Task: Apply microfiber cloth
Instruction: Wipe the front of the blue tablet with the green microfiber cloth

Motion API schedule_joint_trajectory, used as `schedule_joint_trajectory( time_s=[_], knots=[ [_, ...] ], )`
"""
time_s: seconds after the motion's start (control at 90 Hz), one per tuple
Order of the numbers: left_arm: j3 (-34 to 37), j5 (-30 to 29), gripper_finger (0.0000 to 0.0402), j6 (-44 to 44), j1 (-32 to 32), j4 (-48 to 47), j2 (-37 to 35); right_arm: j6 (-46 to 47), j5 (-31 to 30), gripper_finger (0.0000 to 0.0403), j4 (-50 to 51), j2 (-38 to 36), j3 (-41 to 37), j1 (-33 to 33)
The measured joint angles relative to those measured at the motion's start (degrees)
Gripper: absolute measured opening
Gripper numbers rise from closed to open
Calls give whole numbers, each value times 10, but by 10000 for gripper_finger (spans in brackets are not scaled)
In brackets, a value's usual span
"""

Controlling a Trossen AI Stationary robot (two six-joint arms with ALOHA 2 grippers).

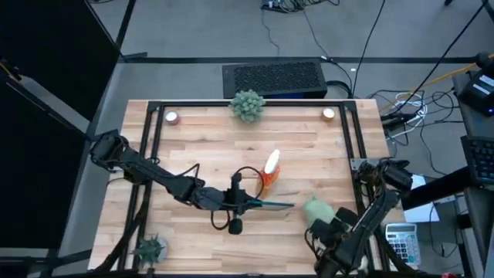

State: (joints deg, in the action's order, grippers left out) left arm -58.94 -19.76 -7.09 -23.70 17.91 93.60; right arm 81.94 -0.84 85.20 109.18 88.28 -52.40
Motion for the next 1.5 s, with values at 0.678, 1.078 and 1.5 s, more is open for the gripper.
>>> schedule_joint_trajectory(
  time_s=[0.678,1.078,1.5],
  knots=[
    [-11,65,10,3,-3,11,0,-283,-418,252,-140,-43,61,102],
    [-19,62,10,35,-16,10,0,-353,-320,104,-182,-43,46,122],
    [-22,62,90,31,-19,-47,-31,-275,-317,8,-120,-52,46,93]
  ],
)
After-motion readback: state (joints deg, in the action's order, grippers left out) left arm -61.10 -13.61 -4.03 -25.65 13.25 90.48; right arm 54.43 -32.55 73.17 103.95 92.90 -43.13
